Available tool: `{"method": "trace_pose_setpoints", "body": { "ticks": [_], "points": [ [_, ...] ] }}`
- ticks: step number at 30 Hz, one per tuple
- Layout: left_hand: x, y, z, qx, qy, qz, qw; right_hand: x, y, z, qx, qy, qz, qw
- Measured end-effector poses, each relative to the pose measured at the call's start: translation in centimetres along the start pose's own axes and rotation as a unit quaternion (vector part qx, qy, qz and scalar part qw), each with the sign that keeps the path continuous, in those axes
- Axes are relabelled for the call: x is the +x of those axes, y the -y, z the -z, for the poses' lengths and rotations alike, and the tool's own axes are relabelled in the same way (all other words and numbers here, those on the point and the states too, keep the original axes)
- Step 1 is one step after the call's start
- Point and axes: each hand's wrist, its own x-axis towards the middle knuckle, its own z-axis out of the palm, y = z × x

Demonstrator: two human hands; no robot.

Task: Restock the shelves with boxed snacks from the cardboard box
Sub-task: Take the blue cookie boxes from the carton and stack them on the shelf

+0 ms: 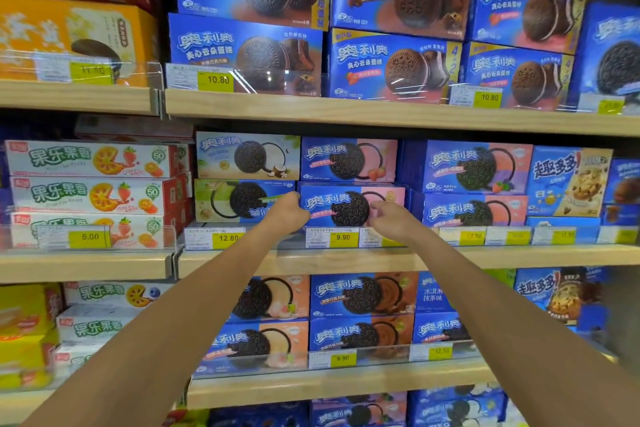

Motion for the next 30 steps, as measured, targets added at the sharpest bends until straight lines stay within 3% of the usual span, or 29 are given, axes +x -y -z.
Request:
{"method": "trace_pose_setpoints", "body": {
  "ticks": [5, 18, 25, 30],
  "points": [
    [-0.3, -0.1, 0.1, 0.021, -0.005, -0.003, 1.0, 1.5, -1.1, 0.0, 0.06, -0.126, -0.054, 0.989],
    [-0.8, 0.2, -0.1, 0.008, 0.013, -0.003, 1.0, 2.7, -0.9, -1.1, 0.042, -0.121, -0.086, 0.988],
    [-1.1, -0.4, 0.0, 0.001, 0.035, -0.003, 0.999, 2.5, -1.3, -1.0, 0.038, -0.097, -0.057, 0.993],
    [-2.4, -1.2, 0.1, -0.039, -0.052, -0.026, 0.998, 1.3, -1.5, -1.0, 0.093, -0.109, -0.023, 0.989]
  ]
}}
